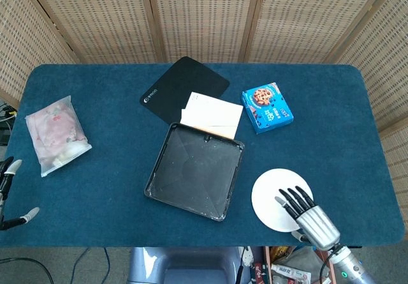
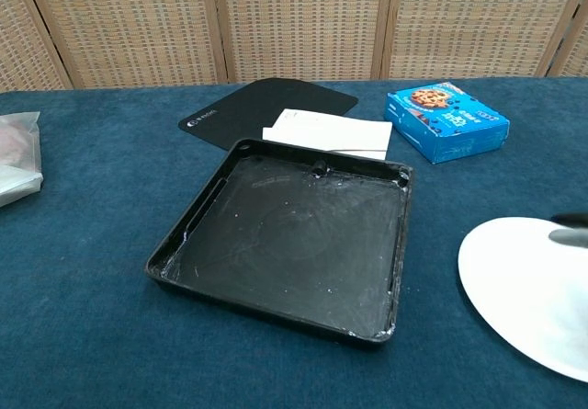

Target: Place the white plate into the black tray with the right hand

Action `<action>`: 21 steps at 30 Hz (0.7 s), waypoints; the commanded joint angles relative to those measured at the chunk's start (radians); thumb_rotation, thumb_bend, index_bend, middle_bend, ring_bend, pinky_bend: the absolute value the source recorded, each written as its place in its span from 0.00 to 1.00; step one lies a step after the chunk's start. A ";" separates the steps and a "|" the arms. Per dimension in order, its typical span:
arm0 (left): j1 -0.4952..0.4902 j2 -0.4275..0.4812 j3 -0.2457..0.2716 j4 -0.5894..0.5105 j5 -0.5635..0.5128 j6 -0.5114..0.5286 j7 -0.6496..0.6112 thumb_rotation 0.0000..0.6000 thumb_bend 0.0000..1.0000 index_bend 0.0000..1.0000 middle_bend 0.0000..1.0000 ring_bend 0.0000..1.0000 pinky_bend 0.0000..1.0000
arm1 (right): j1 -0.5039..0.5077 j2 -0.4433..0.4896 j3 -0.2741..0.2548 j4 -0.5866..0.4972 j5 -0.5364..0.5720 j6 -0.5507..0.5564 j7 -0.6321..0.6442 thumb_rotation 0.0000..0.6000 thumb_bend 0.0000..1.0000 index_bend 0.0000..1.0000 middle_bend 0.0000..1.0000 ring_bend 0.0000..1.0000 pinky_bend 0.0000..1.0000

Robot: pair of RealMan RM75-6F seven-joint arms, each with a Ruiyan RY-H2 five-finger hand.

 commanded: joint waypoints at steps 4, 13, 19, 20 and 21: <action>0.001 0.003 -0.002 0.001 -0.002 0.002 -0.010 1.00 0.00 0.00 0.00 0.00 0.00 | 0.016 -0.049 -0.024 0.060 -0.007 0.002 -0.001 1.00 0.00 0.00 0.00 0.00 0.00; 0.002 0.001 0.002 -0.002 0.004 0.003 -0.007 1.00 0.00 0.00 0.00 0.00 0.00 | 0.037 -0.078 -0.029 0.100 -0.001 -0.007 -0.029 1.00 0.00 0.04 0.00 0.00 0.02; -0.001 -0.002 0.001 -0.001 -0.001 -0.005 -0.002 1.00 0.00 0.00 0.00 0.00 0.00 | 0.053 -0.091 -0.025 0.104 0.011 -0.015 -0.050 1.00 0.00 0.07 0.00 0.00 0.04; -0.001 -0.002 0.001 -0.001 -0.001 -0.006 -0.001 1.00 0.00 0.00 0.00 0.00 0.00 | 0.056 -0.094 -0.024 0.104 0.015 -0.019 -0.054 1.00 0.00 0.07 0.00 0.00 0.04; -0.001 -0.002 0.001 -0.001 -0.002 -0.006 -0.001 1.00 0.00 0.00 0.00 0.00 0.00 | 0.058 -0.098 -0.022 0.106 0.019 -0.021 -0.059 1.00 0.02 0.08 0.00 0.00 0.04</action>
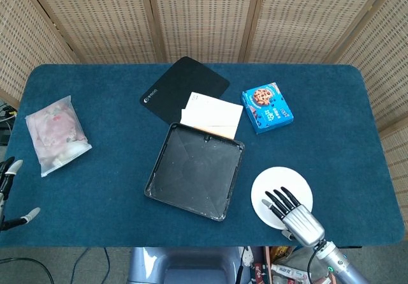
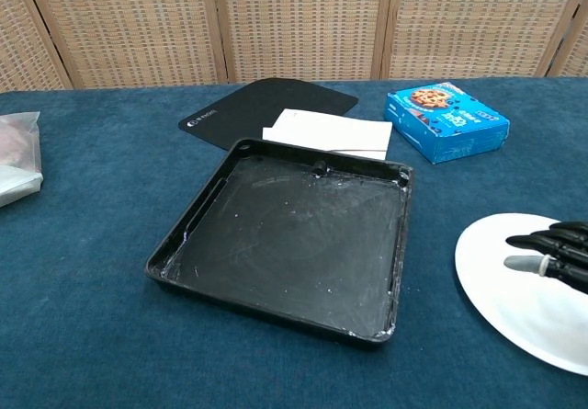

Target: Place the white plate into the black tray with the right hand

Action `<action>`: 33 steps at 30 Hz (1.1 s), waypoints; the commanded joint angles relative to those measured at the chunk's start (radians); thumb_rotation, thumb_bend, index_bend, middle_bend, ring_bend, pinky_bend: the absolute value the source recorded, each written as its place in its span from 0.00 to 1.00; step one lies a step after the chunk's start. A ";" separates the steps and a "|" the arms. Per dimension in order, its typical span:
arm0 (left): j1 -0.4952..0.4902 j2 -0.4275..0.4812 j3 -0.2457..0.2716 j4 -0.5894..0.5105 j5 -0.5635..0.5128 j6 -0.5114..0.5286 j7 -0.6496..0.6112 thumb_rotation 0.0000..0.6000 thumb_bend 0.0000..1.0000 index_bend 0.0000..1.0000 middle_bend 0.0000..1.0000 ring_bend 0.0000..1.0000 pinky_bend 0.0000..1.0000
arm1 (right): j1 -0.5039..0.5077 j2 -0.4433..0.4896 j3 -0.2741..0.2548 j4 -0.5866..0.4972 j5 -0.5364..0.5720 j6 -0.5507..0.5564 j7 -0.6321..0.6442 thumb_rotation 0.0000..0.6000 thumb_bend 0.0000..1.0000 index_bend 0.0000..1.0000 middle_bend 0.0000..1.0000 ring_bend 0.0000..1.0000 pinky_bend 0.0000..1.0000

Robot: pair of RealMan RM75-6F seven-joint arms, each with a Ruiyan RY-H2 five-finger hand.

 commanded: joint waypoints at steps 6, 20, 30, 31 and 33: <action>-0.003 -0.003 -0.001 0.001 -0.006 -0.008 0.003 1.00 0.00 0.00 0.00 0.00 0.00 | 0.008 -0.035 0.024 0.029 0.032 0.019 -0.031 1.00 0.30 0.14 0.01 0.00 0.07; -0.007 -0.009 -0.001 0.001 -0.012 -0.017 0.013 1.00 0.00 0.00 0.00 0.00 0.00 | 0.060 -0.050 0.090 0.017 0.104 -0.001 -0.073 1.00 0.43 0.24 0.04 0.00 0.10; -0.012 -0.010 -0.005 0.002 -0.022 -0.027 0.015 1.00 0.00 0.00 0.00 0.00 0.00 | 0.077 -0.060 0.102 0.017 0.121 0.016 -0.089 1.00 0.46 0.65 0.09 0.00 0.16; -0.012 -0.011 -0.005 0.002 -0.022 -0.027 0.015 1.00 0.00 0.00 0.00 0.00 0.00 | 0.077 -0.063 0.102 0.023 0.120 0.026 -0.084 1.00 0.46 0.67 0.11 0.00 0.17; -0.012 -0.010 -0.005 0.002 -0.023 -0.028 0.015 1.00 0.00 0.00 0.00 0.00 0.00 | 0.076 -0.068 0.102 0.035 0.119 0.042 -0.076 1.00 0.47 0.69 0.12 0.00 0.17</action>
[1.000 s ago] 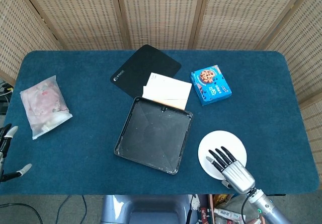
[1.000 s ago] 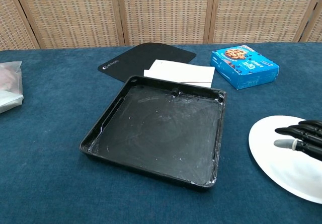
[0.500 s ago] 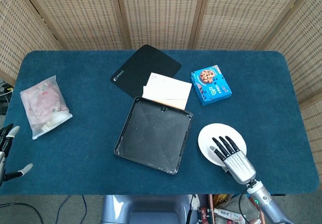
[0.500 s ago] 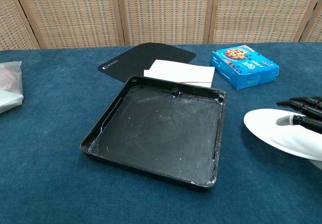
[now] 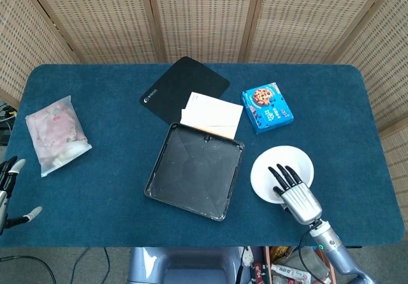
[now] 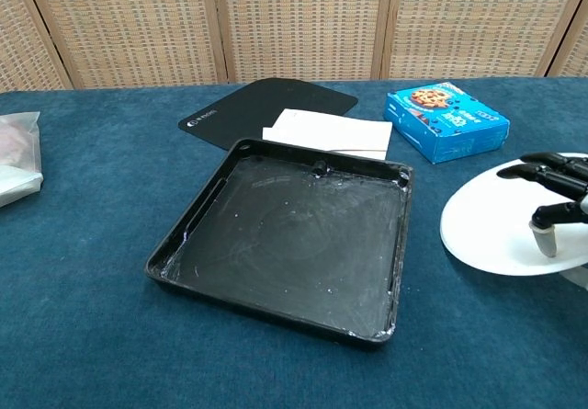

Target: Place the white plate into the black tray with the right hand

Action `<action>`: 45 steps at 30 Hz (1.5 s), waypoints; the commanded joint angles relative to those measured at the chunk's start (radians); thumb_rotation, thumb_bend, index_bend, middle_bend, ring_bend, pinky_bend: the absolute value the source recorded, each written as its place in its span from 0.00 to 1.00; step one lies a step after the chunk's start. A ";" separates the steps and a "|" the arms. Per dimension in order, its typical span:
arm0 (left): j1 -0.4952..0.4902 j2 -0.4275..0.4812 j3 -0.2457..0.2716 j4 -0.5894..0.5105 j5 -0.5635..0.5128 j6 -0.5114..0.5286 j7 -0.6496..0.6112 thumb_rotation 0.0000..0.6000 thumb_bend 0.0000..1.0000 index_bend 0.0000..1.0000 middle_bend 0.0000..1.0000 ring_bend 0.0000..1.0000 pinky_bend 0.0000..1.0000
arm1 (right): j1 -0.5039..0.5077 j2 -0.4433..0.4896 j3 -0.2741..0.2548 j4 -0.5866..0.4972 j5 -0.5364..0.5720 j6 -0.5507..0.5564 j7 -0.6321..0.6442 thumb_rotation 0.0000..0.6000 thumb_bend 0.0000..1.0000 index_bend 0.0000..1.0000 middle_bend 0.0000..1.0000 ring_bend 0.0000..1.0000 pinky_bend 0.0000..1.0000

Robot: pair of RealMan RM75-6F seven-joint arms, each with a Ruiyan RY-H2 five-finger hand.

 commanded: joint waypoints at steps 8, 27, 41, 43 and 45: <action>-0.002 0.000 0.000 -0.001 -0.003 -0.004 0.000 1.00 0.00 0.00 0.00 0.00 0.00 | -0.007 0.037 0.014 -0.013 -0.002 0.103 0.024 1.00 0.47 0.69 0.14 0.00 0.18; -0.005 0.000 -0.006 0.002 -0.016 -0.010 -0.002 1.00 0.00 0.00 0.00 0.00 0.00 | 0.189 0.291 0.102 -0.508 -0.150 0.020 -0.219 1.00 0.47 0.69 0.15 0.00 0.18; -0.050 -0.021 -0.042 0.020 -0.115 -0.097 0.042 1.00 0.00 0.00 0.00 0.00 0.00 | 0.511 0.094 0.168 -0.402 -0.113 -0.420 -0.237 1.00 0.47 0.69 0.15 0.00 0.18; -0.054 -0.022 -0.045 0.023 -0.126 -0.106 0.042 1.00 0.00 0.00 0.00 0.00 0.00 | 0.534 0.076 0.165 -0.374 -0.110 -0.438 -0.224 1.00 0.47 0.69 0.15 0.00 0.18; -0.057 -0.023 -0.050 0.025 -0.139 -0.114 0.043 1.00 0.00 0.00 0.00 0.00 0.00 | 0.557 0.063 0.162 -0.354 -0.107 -0.455 -0.205 1.00 0.47 0.69 0.15 0.00 0.18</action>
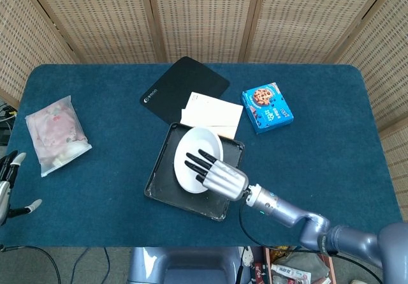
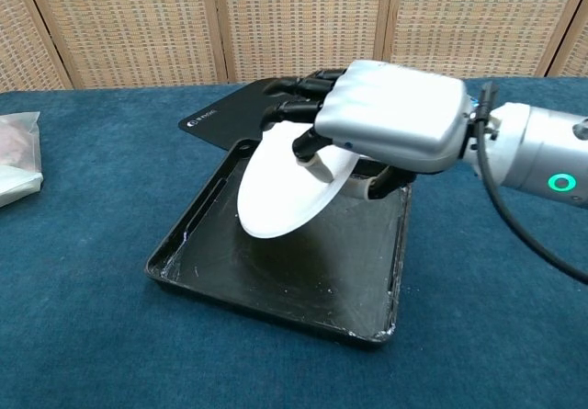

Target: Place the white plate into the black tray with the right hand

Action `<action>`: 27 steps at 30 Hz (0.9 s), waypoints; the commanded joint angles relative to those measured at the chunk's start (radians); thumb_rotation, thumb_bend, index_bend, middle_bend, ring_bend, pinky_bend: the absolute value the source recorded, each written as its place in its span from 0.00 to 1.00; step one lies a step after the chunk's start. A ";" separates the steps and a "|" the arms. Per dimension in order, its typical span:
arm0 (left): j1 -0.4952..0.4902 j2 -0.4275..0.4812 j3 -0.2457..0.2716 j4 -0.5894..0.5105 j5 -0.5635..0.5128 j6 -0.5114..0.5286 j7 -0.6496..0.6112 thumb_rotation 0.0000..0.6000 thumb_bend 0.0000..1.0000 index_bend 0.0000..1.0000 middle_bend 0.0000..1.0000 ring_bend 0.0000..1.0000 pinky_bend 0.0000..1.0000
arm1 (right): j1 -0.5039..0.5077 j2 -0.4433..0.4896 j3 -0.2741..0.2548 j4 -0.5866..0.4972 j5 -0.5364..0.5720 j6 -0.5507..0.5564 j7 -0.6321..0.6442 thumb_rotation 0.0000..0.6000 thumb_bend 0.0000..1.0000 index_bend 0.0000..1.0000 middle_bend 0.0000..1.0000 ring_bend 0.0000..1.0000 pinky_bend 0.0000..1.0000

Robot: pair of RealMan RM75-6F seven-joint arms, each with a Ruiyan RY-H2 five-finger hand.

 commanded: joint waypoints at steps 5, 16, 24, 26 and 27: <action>-0.015 -0.002 -0.016 0.008 -0.045 -0.031 0.002 1.00 0.00 0.00 0.00 0.00 0.00 | 0.070 -0.070 -0.008 0.085 0.024 -0.043 0.058 1.00 0.47 0.69 0.15 0.00 0.19; -0.023 -0.006 -0.020 0.009 -0.069 -0.045 0.014 1.00 0.00 0.00 0.00 0.00 0.00 | 0.074 -0.104 -0.016 0.117 0.082 -0.058 -0.029 1.00 0.02 0.17 0.04 0.00 0.12; -0.023 -0.002 -0.019 0.009 -0.067 -0.043 0.005 1.00 0.00 0.00 0.00 0.00 0.00 | 0.015 0.004 -0.013 -0.046 0.162 -0.063 -0.179 1.00 0.00 0.00 0.00 0.00 0.00; -0.023 -0.001 -0.019 0.007 -0.066 -0.040 0.003 1.00 0.00 0.00 0.00 0.00 0.00 | -0.003 0.035 -0.016 -0.075 0.165 -0.036 -0.186 1.00 0.00 0.00 0.00 0.00 0.00; -0.022 -0.001 -0.019 0.006 -0.064 -0.038 0.003 1.00 0.00 0.00 0.00 0.00 0.00 | -0.014 0.053 -0.020 -0.090 0.166 -0.023 -0.188 1.00 0.00 0.00 0.00 0.00 0.00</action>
